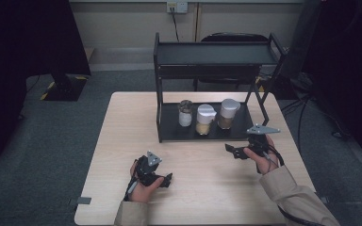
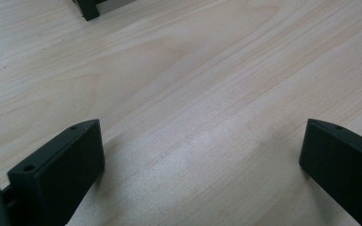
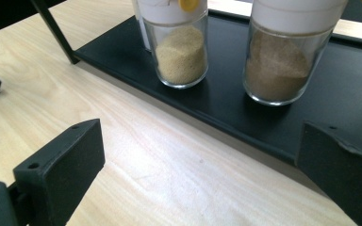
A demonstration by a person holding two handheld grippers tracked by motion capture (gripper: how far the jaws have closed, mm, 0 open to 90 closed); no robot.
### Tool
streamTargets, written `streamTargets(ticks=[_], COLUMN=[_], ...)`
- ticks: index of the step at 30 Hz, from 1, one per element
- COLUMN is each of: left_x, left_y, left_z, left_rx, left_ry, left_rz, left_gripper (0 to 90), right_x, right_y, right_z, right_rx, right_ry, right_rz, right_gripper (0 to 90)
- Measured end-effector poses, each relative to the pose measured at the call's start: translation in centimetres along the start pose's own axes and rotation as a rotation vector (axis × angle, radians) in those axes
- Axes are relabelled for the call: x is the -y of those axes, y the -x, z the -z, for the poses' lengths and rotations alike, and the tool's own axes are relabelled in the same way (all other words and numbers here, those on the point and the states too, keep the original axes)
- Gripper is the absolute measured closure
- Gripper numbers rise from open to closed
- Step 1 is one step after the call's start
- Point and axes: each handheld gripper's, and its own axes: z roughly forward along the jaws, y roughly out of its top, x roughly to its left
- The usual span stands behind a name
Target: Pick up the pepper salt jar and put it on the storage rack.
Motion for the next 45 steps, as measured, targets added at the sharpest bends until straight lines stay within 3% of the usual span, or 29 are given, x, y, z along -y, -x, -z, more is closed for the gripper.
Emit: streamTargets(ticks=[18, 45], left_x=[0.0, 0.0], left_y=[0.0, 0.0], left_z=[0.0, 0.0], left_rx=[0.000, 0.000], left_ry=[0.000, 0.000], left_rz=[0.001, 0.000], left_gripper=[0.0, 0.0], right_x=[2.5, 4.8], right_y=[0.4, 0.0], right_z=[1.6, 3.4], right_rx=[-0.013, -0.022], right_ry=[-0.004, -0.033], right_rz=[-0.023, 0.031], right_gripper=[1.1, 1.1])
